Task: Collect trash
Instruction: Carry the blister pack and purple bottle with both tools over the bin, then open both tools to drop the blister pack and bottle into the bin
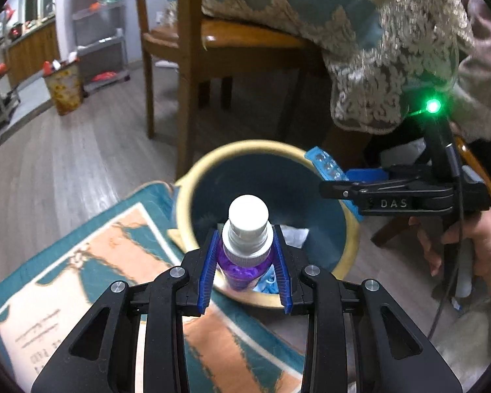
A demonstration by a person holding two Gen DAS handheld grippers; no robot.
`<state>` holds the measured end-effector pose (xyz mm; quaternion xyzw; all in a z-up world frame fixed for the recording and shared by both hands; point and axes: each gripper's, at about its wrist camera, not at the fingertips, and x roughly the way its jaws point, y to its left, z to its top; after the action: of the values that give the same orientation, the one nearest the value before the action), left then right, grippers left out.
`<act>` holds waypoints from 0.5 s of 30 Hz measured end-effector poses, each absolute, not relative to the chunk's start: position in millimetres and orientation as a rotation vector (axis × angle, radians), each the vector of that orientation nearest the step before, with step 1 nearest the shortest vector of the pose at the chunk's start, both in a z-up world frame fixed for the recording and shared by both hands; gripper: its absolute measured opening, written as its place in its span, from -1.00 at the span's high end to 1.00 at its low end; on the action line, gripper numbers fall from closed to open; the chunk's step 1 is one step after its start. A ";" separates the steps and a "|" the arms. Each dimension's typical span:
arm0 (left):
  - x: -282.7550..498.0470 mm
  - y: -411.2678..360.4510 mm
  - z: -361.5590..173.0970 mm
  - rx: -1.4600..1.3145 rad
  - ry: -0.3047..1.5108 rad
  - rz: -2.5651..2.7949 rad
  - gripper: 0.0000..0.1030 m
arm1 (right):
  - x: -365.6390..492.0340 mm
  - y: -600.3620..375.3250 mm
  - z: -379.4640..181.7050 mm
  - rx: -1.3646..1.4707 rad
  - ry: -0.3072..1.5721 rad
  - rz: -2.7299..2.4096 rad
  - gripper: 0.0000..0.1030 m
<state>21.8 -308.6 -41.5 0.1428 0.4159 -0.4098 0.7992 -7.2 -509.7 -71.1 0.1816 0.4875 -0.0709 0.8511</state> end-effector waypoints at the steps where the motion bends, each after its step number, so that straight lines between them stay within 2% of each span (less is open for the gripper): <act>1: 21.8 -310.9 -45.4 0.315 0.898 -0.880 0.34 | -6.0 -510.3 -73.4 0.378 1.035 -0.148 -0.33; 10: 34.7 -324.0 -68.5 0.289 0.934 -0.877 0.32 | -8.5 -512.5 -93.4 0.345 1.087 -0.139 -0.35; 12: 35.4 -325.0 -69.5 0.279 0.932 -0.869 -0.07 | -9.3 -515.0 -97.6 0.358 1.098 -0.132 -0.36; 14: 36.6 -323.9 -67.4 0.267 0.927 -0.862 -0.20 | -8.2 -516.6 -101.1 0.359 1.111 -0.129 -0.37; 15: 37.1 -322.0 -65.3 0.264 0.923 -0.859 -0.20 | -7.1 -516.2 -102.1 0.353 1.115 -0.128 -0.37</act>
<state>37.1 -322.0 -65.3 0.1228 0.4303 -0.4006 0.7996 -7.1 -516.2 -102.1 0.1666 0.5259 -0.0605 0.8319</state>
